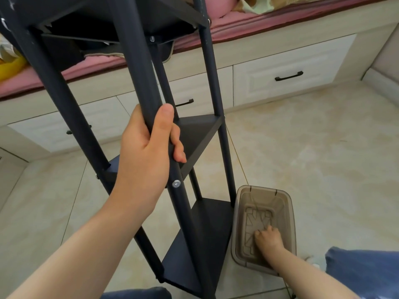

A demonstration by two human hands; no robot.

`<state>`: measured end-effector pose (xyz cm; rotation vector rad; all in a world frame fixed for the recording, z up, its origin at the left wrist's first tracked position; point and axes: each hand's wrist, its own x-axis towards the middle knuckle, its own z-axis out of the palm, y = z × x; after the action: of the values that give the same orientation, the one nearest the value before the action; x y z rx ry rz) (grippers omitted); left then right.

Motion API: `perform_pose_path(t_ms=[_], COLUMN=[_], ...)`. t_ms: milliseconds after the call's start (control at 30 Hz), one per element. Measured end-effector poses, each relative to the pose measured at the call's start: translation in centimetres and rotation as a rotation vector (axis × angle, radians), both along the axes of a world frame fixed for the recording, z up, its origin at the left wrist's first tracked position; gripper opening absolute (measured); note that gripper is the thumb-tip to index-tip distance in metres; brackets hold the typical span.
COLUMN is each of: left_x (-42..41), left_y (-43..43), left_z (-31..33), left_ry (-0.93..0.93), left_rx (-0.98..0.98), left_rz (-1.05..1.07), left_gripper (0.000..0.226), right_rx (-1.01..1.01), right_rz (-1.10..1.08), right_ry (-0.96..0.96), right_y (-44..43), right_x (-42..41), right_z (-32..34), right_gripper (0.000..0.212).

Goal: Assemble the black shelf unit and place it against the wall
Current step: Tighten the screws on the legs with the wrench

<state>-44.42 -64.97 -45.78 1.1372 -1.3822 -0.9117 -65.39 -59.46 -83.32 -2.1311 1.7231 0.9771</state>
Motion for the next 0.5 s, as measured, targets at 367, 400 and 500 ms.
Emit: perform_pose_path(t_ms=[367, 400, 500], left_x=[0.1, 0.1, 0.1], left_y=[-0.4, -0.4, -0.3], left_z=[0.1, 0.1, 0.1], left_ry=[0.025, 0.028, 0.032], left_rx=[0.019, 0.019, 0.019], left_rz=[0.018, 0.017, 0.018], left_gripper=[0.019, 0.019, 0.019], right_rx=[-0.111, -0.107, -0.107], right_rz=[-0.140, -0.146, -0.178], right_ry=[-0.055, -0.060, -0.079], right_y=[-2.2, -2.3, -2.5], right_x=[-1.4, -1.4, -1.7], right_z=[0.9, 0.9, 1.0], right_gripper=[0.048, 0.048, 0.049])
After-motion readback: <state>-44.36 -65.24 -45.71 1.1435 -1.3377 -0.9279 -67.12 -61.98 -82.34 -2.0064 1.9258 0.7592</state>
